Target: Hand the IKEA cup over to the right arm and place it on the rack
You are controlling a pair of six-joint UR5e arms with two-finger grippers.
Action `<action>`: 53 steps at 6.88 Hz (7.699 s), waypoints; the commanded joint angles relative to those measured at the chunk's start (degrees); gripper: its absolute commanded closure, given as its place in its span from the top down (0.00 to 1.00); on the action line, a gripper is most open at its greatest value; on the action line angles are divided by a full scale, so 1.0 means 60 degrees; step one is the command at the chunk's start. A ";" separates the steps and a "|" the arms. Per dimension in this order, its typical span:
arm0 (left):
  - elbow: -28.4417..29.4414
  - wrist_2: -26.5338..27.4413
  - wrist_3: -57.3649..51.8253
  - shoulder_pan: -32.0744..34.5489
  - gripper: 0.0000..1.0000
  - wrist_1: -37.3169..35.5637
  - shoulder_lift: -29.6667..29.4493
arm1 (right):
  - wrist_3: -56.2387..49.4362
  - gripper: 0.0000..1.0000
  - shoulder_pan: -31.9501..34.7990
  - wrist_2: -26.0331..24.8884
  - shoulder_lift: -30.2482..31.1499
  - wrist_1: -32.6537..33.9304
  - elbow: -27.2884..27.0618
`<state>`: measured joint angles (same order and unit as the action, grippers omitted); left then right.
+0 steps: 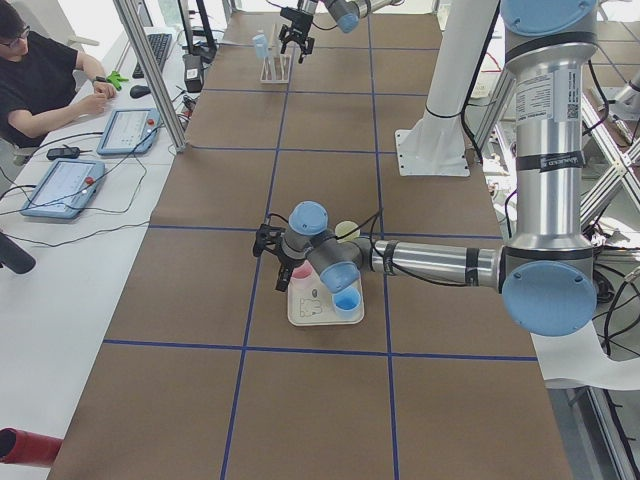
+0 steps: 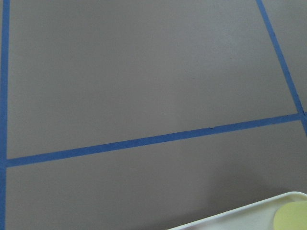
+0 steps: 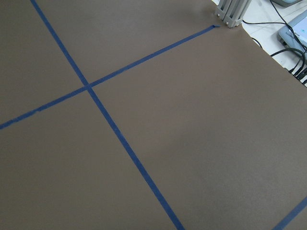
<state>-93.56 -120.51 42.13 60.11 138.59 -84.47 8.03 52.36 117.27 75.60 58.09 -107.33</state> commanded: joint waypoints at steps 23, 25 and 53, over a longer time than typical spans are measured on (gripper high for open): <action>-0.3421 -0.1528 1.0037 -0.2054 0.00 -0.0833 -0.4359 | 0.0842 0.98 -0.3012 -0.1232 -0.0734 -0.6250 0.1673; -0.2998 0.0010 1.0892 -0.3288 0.00 -0.0774 -0.5226 | 0.0933 0.98 -0.3538 -0.1963 -0.0735 -0.6969 0.1673; -0.1121 0.0793 1.0865 -0.4496 0.48 0.1746 -0.5888 | 0.1153 0.51 -0.3731 -0.2069 -0.0822 -0.8217 0.1703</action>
<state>-100.30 -115.76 107.39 32.89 149.07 -119.82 14.91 29.98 104.84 70.65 8.88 -97.12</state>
